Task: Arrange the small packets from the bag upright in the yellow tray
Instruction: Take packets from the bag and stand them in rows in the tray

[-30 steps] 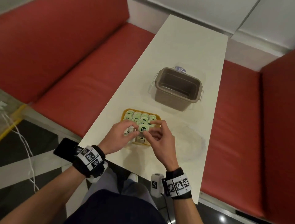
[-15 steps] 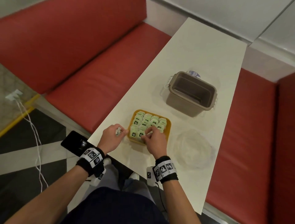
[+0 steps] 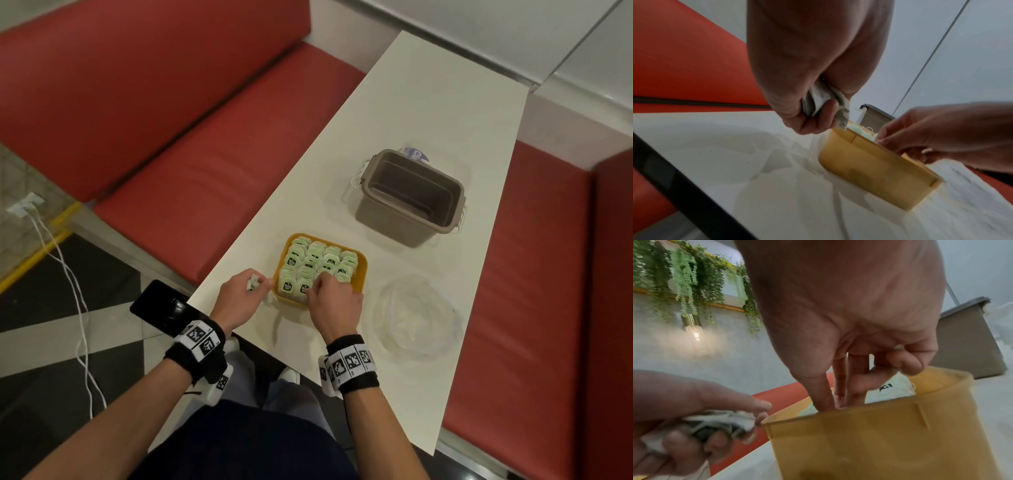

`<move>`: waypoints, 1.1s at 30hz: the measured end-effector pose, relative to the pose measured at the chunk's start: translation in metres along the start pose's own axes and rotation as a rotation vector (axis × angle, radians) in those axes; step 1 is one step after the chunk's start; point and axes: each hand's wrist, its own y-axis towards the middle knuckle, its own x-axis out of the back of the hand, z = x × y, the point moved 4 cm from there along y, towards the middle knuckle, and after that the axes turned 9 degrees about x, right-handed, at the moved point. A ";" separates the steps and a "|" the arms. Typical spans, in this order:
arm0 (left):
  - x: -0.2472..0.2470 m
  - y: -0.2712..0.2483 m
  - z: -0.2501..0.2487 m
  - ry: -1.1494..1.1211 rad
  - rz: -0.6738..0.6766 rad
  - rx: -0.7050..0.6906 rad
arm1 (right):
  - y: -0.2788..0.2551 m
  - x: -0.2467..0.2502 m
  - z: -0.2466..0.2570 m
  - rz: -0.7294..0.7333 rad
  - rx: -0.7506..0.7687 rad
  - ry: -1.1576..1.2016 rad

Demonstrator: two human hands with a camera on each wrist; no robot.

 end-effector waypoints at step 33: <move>-0.037 -0.052 -0.078 -0.552 0.403 -0.205 | -0.012 0.121 0.001 -0.036 0.445 0.605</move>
